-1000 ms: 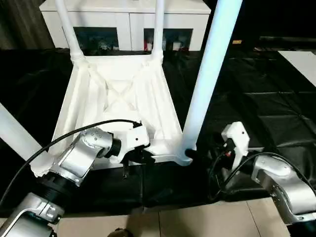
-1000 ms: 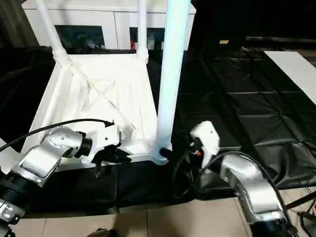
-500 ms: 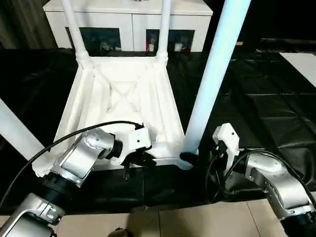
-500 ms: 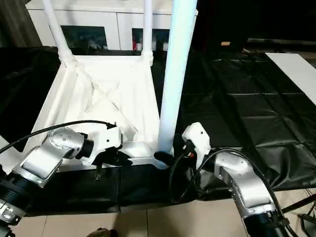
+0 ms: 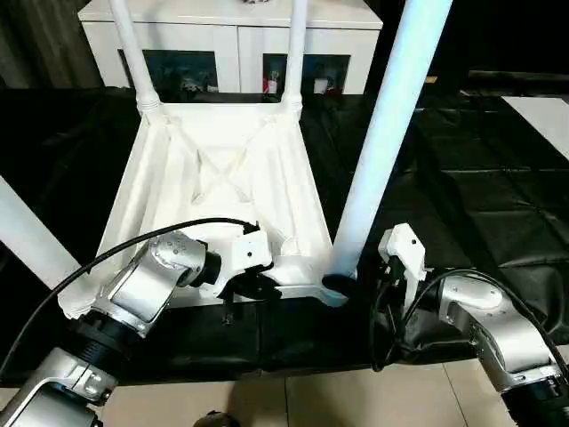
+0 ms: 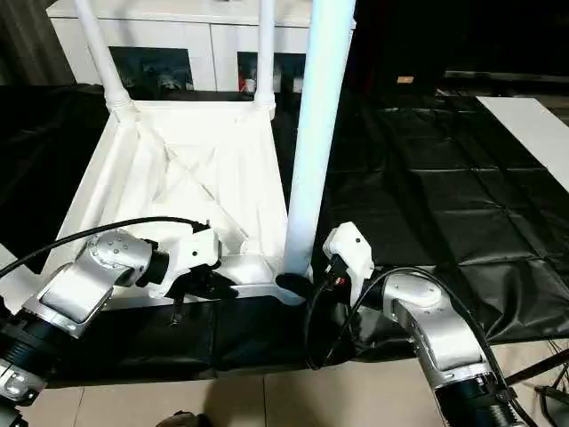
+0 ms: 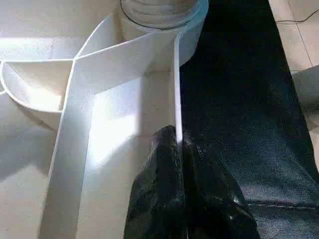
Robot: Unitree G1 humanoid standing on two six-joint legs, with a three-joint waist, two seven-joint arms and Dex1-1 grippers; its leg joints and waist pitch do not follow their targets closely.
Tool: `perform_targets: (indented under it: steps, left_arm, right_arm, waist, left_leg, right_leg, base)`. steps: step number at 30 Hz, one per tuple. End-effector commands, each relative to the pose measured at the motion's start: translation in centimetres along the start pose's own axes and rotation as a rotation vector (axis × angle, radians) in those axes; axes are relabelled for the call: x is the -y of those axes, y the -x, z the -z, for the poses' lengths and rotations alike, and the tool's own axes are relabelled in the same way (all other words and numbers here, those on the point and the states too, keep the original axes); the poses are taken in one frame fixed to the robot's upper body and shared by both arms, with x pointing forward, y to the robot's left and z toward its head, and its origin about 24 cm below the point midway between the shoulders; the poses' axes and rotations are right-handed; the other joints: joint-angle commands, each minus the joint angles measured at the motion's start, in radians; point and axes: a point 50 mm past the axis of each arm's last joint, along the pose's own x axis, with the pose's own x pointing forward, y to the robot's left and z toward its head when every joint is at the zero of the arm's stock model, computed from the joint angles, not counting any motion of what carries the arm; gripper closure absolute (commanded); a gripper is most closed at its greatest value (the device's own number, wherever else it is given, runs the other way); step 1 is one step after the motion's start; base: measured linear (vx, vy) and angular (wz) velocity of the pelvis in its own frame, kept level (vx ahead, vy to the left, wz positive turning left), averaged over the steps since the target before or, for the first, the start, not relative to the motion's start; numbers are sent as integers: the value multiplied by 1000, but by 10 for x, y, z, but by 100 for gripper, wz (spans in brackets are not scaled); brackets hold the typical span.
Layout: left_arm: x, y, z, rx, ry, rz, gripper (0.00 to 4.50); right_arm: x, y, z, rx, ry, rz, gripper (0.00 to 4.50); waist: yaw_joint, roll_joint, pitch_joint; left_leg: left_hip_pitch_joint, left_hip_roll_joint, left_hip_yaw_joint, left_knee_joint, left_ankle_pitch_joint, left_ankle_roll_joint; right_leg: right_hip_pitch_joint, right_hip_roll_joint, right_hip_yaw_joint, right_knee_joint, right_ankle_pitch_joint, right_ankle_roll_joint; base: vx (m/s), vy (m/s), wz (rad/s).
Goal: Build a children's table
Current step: Rotate leg to tighten
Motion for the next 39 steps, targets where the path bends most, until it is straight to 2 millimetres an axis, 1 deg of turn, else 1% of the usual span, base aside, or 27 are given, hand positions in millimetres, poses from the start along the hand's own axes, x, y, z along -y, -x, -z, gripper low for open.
perform_targets:
  steps: [1, 4, 5, 7, 9, 11, 12, 13, 14, 15, 16, 17, 19, 20, 22, 23, 25, 26, 28, 30, 32, 34, 35, 36, 37, 38, 39]
  left_arm:
    - [9, -10, 0, -16, -14, 73, 450]
    - [8, -10, 0, -17, -12, 72, 450]
    - [8, -10, 0, -13, -5, 66, 450]
    - [6, -10, -1, -1, 8, 44, 450]
    - [0, -14, -3, 22, 34, -11, 450]
    - [-6, -17, -5, 42, 59, -68, 450]
    - [-12, -22, -7, 57, 83, -131, 450]
    - [-15, -24, -9, 61, 92, -166, 450]
    - [-20, -30, -12, 66, 109, -220, 450]
    - [-24, -35, -15, 67, 126, -267, 450]
    - [-26, -38, -18, 71, 142, -293, 450]
    - [-29, -42, -21, 69, 164, -332, 450]
    - [-33, -47, -24, 62, 187, -383, 450]
    - [-35, -48, -25, 62, 199, -409, 450]
    - [-46, -56, -35, 92, 253, -550, 450]
    - [-48, -57, -36, 96, 260, -570, 450]
    - [-53, -60, -41, 115, 272, -637, 450]
    - [-54, -61, -42, 123, 282, -655, 450]
    - [-57, -63, -44, 134, 304, -690, 450]
    - [-59, -63, -45, 135, 312, -710, 450]
    - [-59, -63, -44, 130, 307, -719, 450]
    - [-59, -63, -42, 113, 282, -700, 450]
    - [-58, -63, -42, 113, 276, -694, 450]
    - [-58, -63, -41, 112, 270, -687, 450]
    - [-57, -63, -40, 110, 247, -662, 450]
    - [-56, -62, -39, 108, 223, -643, 450]
    - [-54, -60, -37, 105, 220, -628, 450]
  right_arm:
    - [0, -1, 12, -49, -42, 3, 207]
    - [-1, -2, 13, -41, -56, 6, 208]
    - [-1, -3, 14, -34, -72, 22, 209]
    - [1, -5, 16, -23, -103, 71, 209]
    - [4, -9, 18, -7, -136, 152, 232]
    - [5, -14, 19, 9, -161, 211, 233]
    - [6, -19, 19, 23, -184, 273, 238]
    - [7, -23, 19, 28, -195, 309, 241]
    - [9, -31, 19, 45, -234, 383, 243]
    - [10, -38, 17, 62, -269, 451, 244]
    - [11, -42, 17, 66, -290, 481, 244]
    - [11, -50, 16, 70, -315, 530, 244]
    - [12, -57, 15, 68, -333, 588, 246]
    - [13, -60, 16, 64, -343, 616, 246]
    - [14, -76, 14, 66, -421, 744, 246]
    - [14, -79, 14, 66, -437, 759, 246]
    - [14, -86, 13, 61, -472, 828, 246]
    - [14, -89, 12, 64, -488, 839, 247]
    - [13, -96, 10, 69, -508, 860, 251]
    - [14, -100, 9, 76, -523, 872, 253]
    - [14, -103, 7, 90, -518, 875, 253]
    - [16, -104, 2, 123, -493, 855, 253]
    - [16, -104, 1, 135, -494, 849, 219]
    - [16, -104, 0, 146, -496, 843, 219]
    - [18, -99, -5, 178, -473, 839, 184]
    - [19, -95, -8, 196, -455, 831, 182]
    - [21, -87, -12, 226, -435, 833, 176]
  waist:
    - [-5, -3, -59]
    - [-6, -4, -60]
    - [-6, -1, -60]
    - [-8, -1, -57]
    - [-13, -4, -52]
    - [-15, -4, -51]
    - [-21, -1, -48]
    - [-26, -2, -46]
    - [-30, -3, -47]
    - [-37, -1, -47]
    - [-37, -1, -47]
    - [-45, -2, -46]
    - [-47, 0, -45]
    - [-49, -1, -44]
    - [-56, -1, -43]
    - [-58, -2, -42]
    - [-61, 0, -44]
    - [-61, -1, -47]
    - [-60, 3, -47]
    - [-62, 2, -48]
    - [-61, 2, -45]
    - [-61, 2, -45]
    - [-62, 2, -43]
    - [-62, 2, -43]
    - [-60, 2, -43]
    - [-59, -2, -41]
    - [-61, -1, -42]
  left_leg:
    - [42, 41, -20, -55, -196, 52]
    - [43, 41, -20, -56, -205, 45]
    - [44, 41, -21, -57, -212, 40]
    - [45, 41, -21, -61, -243, 27]
    - [48, 42, -23, -70, -325, -12]
    - [52, 42, -24, -72, -364, -33]
    - [53, 41, -30, -77, -416, -60]
    - [52, 40, -30, -79, -437, -69]
    - [57, 38, -33, -78, -477, -88]
    - [57, 38, -40, -81, -505, -99]
    - [57, 38, -40, -81, -505, -99]
    - [55, 37, -44, -85, -526, -111]
    - [61, 36, -47, -84, -560, -111]
    - [64, 35, -44, -82, -573, -106]
    - [68, 32, -47, -82, -600, -107]
    - [70, 30, -47, -81, -613, -108]
    - [71, 30, -54, -84, -627, -108]
    - [65, 30, -55, -89, -607, -100]
    - [61, 30, -53, -95, -584, -89]
    - [58, 29, -52, -98, -575, -78]
    - [63, 28, -49, -97, -596, -75]
    - [62, 27, -50, -96, -601, -69]
    - [62, 27, -50, -97, -608, -67]
    - [62, 27, -50, -97, -608, -67]
    - [66, 28, -49, -96, -620, -66]
    - [64, 27, -49, -95, -620, -56]
    - [53, 26, -52, -98, -603, -46]
  right_leg:
    - [19, -37, 20, -61, 6, -253]
    - [19, -37, 20, -61, 4, -252]
    - [19, -36, 19, -61, 1, -251]
    - [16, -35, 20, -65, -28, -248]
    - [12, -38, 21, -75, -134, -235]
    - [8, -40, 23, -80, -190, -223]
    - [4, -43, 22, -89, -276, -200]
    - [-1, -42, 23, -92, -305, -192]
    - [-6, -43, 22, -99, -352, -175]
    - [-9, -45, 20, -100, -380, -167]
    - [-9, -45, 20, -100, -380, -167]
    - [-10, -43, 17, -103, -399, -151]
    - [-15, -44, 17, -112, -418, -140]
    - [-21, -43, 19, -116, -421, -135]
    - [-28, -42, 18, -121, -438, -133]
    - [-31, -42, 17, -123, -452, -130]
    - [-25, -43, 12, -125, -452, -117]
    - [-15, -41, 11, -124, -406, -114]
    - [-15, -40, 12, -123, -351, -119]
    - [-11, -39, 10, -122, -322, -123]
    - [-18, -40, 11, -128, -342, -118]
    - [-18, -44, 11, -131, -366, -114]
    - [-19, -44, 10, -134, -377, -109]
    - [-19, -44, 10, -134, -377, -109]
    - [-24, -45, 11, -137, -390, -105]
    - [-23, -45, 11, -140, -402, -102]
    - [-15, -48, 11, -135, -407, -100]
  base:
    - [0, 0, 0]
    - [0, 0, 0]
    - [0, 0, 0]
    - [0, 0, 0]
    - [0, 0, 0]
    - [0, 0, 0]
    - [-53, 9, -2]
    - [-53, 9, -2]
    - [-74, 14, -4]
    - [-74, 17, -5]
    - [-74, 17, -5]
    - [-63, 24, -10]
    - [-59, 26, -9]
    - [0, 0, 0]
    - [0, 0, 0]
    - [0, 0, 0]
    - [0, 0, 0]
    - [0, 0, 0]
    - [0, 0, 0]
    - [0, 0, 0]
    - [0, 0, 0]
    - [0, 0, 0]
    - [0, 0, 0]
    - [0, 0, 0]
    - [0, 0, 0]
    - [0, 0, 0]
    - [0, 0, 0]
